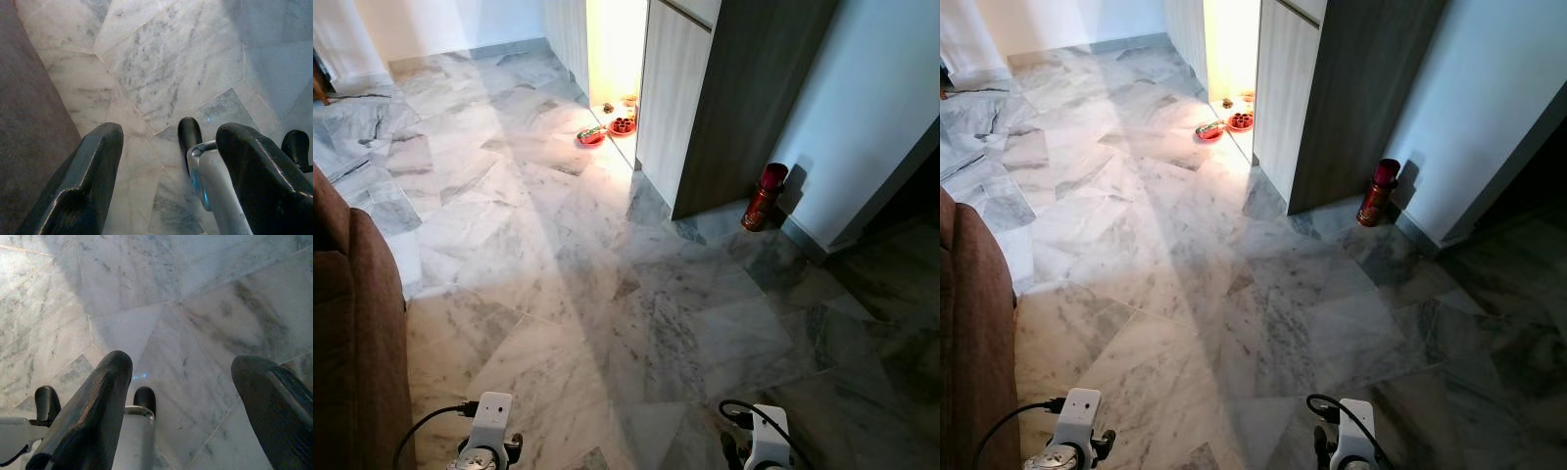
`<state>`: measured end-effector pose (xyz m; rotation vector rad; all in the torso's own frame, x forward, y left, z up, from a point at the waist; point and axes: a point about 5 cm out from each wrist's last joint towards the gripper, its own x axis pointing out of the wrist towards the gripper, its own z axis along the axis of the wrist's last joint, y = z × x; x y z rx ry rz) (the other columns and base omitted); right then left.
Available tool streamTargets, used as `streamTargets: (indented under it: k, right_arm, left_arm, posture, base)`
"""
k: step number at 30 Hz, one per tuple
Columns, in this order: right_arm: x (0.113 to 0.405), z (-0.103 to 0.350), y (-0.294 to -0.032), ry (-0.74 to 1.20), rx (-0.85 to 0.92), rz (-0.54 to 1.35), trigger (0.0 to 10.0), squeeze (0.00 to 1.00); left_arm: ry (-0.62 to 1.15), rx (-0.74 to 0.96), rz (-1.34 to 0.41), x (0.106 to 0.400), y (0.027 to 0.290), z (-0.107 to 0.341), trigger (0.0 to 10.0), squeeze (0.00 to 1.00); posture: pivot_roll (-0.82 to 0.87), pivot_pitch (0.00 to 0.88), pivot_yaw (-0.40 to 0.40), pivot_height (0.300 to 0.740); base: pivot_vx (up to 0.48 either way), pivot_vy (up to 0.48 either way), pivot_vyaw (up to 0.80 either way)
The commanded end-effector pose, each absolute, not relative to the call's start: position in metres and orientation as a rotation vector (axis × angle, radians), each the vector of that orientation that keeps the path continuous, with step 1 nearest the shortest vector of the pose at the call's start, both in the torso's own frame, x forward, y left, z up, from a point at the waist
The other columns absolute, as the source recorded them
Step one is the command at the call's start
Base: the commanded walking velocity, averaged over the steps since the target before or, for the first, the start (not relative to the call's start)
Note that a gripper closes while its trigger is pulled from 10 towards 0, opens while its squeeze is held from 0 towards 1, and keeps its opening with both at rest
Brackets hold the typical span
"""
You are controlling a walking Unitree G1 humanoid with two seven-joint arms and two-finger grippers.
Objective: Move the pillow to the sofa from floor
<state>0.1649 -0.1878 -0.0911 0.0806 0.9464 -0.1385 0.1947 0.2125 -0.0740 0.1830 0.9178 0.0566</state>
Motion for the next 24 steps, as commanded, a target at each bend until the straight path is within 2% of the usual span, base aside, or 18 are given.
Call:
streamTargets:
  k: [1,5,8,18,24]
  right_arm:
    - [0.153,-0.093,-0.209,0.980,0.162,-0.243,10.0,0.00]
    - [0.153,-0.093,-0.209,0.981,0.166,-0.253,10.0,0.00]
    - [0.155,-0.094,-0.202,0.985,0.181,-0.232,10.0,0.00]
    - [0.156,-0.093,-0.204,0.976,0.184,-0.240,10.0,0.00]
    - [0.169,-0.086,-0.208,0.918,0.150,-0.227,10.0,0.00]
  left_arm:
    - [0.893,0.189,0.007,0.199,0.205,-0.073,10.0,0.00]
    - [0.893,0.192,0.005,0.200,0.205,-0.072,10.0,0.00]
    - [0.831,0.223,0.009,0.213,0.201,-0.065,10.0,0.00]
    - [0.829,0.196,0.006,0.214,0.199,-0.065,10.0,0.00]
    - [0.805,0.139,0.039,0.221,0.200,-0.061,10.0,0.00]
  posture:
    - [-0.05,0.000,0.046,0.740]
    - [-0.05,0.000,0.047,0.740]
    - [-0.04,0.000,0.047,0.740]
    - [-0.04,0.000,0.043,0.740]
    - [-0.05,0.027,0.022,0.740]
  base:
    - [0.000,0.000,0.00]
    - [0.000,0.000,0.00]
    - [0.000,0.000,0.00]
    - [0.000,0.000,0.00]
    - [0.000,0.000,0.00]
